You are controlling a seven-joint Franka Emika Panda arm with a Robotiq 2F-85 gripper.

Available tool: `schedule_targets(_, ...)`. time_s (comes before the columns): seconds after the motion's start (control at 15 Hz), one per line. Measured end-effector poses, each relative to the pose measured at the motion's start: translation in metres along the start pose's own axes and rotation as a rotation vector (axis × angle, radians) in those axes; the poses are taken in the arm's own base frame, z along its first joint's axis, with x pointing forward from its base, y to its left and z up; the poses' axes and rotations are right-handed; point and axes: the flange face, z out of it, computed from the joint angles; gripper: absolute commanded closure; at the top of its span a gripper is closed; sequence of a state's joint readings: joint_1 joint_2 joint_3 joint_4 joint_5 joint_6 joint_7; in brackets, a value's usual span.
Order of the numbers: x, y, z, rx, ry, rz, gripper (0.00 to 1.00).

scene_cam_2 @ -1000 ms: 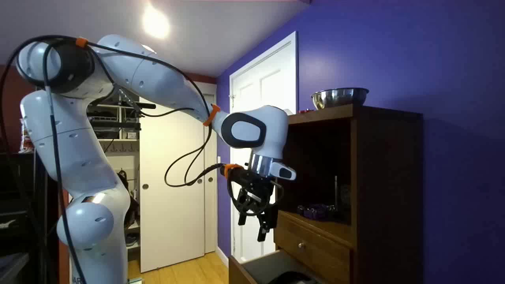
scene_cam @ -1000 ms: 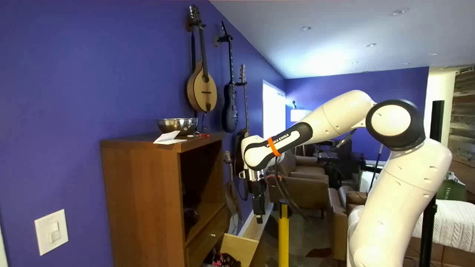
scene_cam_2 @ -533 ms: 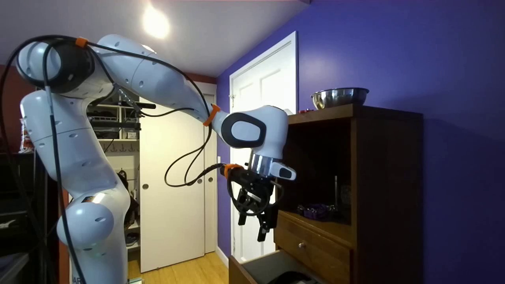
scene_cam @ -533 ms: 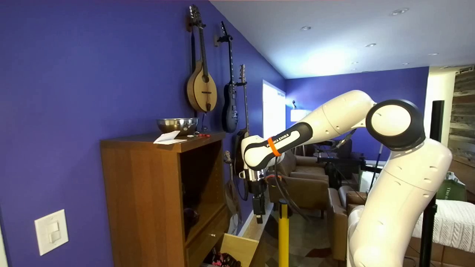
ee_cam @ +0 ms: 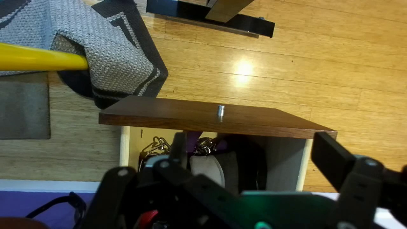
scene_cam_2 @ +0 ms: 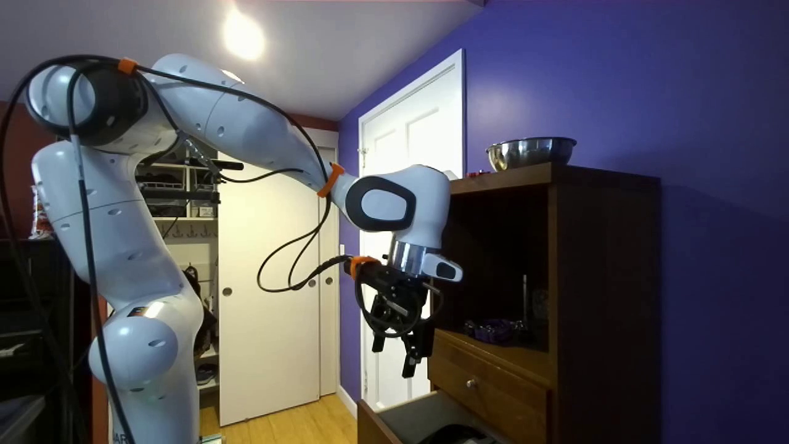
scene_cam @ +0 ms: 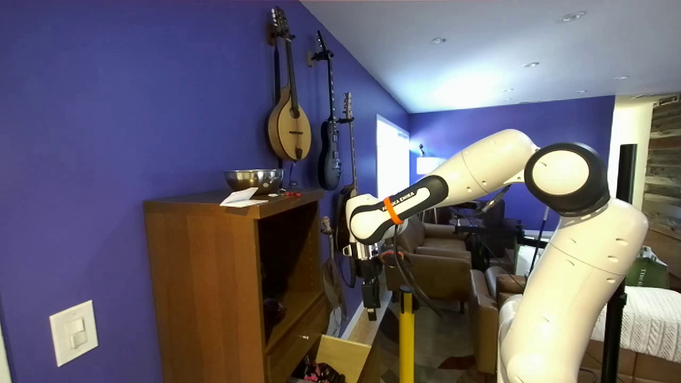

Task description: Open the top drawer fully

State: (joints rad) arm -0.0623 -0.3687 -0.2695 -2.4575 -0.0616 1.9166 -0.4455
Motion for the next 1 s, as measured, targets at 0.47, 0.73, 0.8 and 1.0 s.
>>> schedule_targets(0.47, 0.0, 0.0, 0.0, 0.0, 0.0, 0.0, 0.0)
schedule_targets(0.73, 0.0, -0.0001, 0.0, 0.0, 0.0, 0.0, 0.0)
schedule_targets(0.8, 0.0003, 0.0, -0.0002, -0.001, 0.003, 0.008, 0.0)
schedule_targets(1.0, 0.0085, 0.003, 0.0052, -0.001, 0.066, 0.061, 0.0)
